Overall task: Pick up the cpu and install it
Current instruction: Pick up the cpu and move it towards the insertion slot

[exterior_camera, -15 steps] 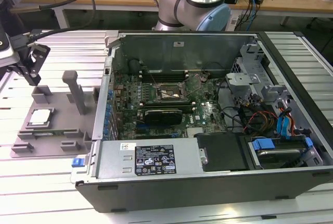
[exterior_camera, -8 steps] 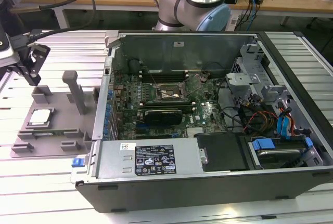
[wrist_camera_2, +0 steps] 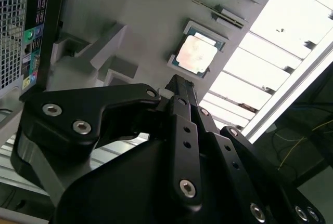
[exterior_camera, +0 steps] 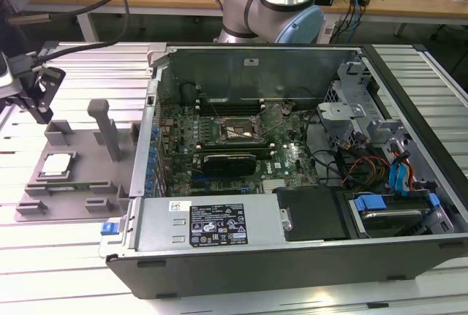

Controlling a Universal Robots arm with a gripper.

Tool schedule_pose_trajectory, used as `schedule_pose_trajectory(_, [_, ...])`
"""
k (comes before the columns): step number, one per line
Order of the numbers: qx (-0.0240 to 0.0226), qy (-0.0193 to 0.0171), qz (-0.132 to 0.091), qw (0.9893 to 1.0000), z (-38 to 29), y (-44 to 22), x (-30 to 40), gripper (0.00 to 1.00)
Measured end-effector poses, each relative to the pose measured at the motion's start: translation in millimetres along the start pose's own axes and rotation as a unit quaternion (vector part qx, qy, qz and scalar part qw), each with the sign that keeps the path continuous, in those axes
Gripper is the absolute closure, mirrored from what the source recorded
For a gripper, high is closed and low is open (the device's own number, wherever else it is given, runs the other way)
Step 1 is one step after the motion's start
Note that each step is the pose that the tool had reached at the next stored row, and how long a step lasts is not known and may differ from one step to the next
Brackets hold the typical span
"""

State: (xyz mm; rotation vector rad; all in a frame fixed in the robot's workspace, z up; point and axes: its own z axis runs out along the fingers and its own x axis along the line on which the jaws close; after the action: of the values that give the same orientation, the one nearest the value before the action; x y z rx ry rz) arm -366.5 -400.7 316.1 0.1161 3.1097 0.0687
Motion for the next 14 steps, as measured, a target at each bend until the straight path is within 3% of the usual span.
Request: schedule_pose_trajectory(14, [-0.0002, 0.0, 0.0, 1.0, 8.1, -0.6, 3.7, 0.89])
